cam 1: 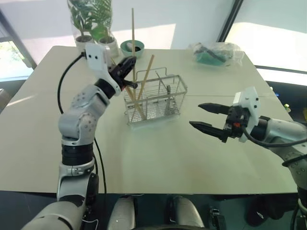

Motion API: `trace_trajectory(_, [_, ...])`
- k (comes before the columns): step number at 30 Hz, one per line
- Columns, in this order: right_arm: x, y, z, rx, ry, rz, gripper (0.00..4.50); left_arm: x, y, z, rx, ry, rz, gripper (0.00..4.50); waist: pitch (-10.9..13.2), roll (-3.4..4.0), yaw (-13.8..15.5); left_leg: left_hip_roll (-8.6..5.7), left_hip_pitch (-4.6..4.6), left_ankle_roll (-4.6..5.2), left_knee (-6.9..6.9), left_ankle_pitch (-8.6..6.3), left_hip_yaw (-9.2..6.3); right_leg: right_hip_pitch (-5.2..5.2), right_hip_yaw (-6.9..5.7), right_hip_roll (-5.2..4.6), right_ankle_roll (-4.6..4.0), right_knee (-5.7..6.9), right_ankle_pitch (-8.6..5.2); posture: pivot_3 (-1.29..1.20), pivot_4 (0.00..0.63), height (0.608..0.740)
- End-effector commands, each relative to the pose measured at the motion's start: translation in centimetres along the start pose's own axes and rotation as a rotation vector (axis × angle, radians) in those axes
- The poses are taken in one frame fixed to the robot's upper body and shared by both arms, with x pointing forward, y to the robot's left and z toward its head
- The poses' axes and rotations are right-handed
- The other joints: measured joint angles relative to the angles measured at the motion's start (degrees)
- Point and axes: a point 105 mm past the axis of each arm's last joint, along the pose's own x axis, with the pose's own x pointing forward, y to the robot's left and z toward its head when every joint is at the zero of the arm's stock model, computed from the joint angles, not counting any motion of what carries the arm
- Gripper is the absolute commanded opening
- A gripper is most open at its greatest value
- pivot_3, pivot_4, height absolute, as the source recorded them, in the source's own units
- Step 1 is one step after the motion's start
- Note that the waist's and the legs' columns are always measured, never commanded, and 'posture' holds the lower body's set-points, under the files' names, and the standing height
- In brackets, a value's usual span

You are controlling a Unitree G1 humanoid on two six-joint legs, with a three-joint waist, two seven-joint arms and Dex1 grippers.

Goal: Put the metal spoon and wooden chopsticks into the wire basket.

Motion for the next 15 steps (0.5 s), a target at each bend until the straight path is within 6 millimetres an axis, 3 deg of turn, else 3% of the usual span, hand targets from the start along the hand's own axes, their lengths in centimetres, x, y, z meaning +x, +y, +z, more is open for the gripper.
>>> trace_trajectory(1, [-0.4,0.0,1.2,-0.041,-0.031,-0.014,3.52,0.1,-0.2,0.8,0.0,-0.046,-0.003,1.19,0.0,0.0,0.0,0.0,0.0,0.0,0.0,0.0,0.0,0.0,0.0,0.0,0.0,0.0,0.0,0.0,0.15,0.717])
trace_trajectory(7, [-0.5,-0.4,1.2,-0.038,-0.029,-0.022,3.52,-0.2,-0.4,1.9,-0.033,-0.084,0.003,4.29,0.0,0.0,0.0,0.0,-0.01,0.0,0.0,0.0,-0.01,0.0,0.0,0.0,0.0,0.0,0.0,0.0,0.15,0.717])
trace_trajectory(8, [-0.5,-0.5,1.2,-0.038,-0.028,-0.023,3.52,-0.3,-0.5,2.2,-0.028,-0.093,-0.002,4.46,0.0,0.0,-0.01,0.0,-0.01,0.0,0.0,0.0,-0.02,0.0,0.0,0.0,0.0,0.0,0.0,0.0,0.15,0.717])
trace_trajectory(13, [-0.5,-1.1,1.2,-0.052,-0.022,-0.031,3.52,-1.4,-0.8,5.5,0.048,-0.101,-0.098,4.46,0.01,0.01,-0.16,0.0,-0.01,0.0,-0.01,0.0,-0.03,-0.03,0.0,0.01,0.0,0.01,0.0,0.0,0.15,0.717])
trace_trajectory(15, [-0.9,-2.0,1.4,-0.062,-0.017,-0.05,3.52,-3.0,-0.2,6.2,0.132,-0.008,-0.182,4.46,0.02,0.04,-0.39,0.02,0.0,0.0,-0.02,0.0,-0.03,-0.05,0.0,0.03,-0.01,0.02,-0.01,0.0,0.15,0.717])
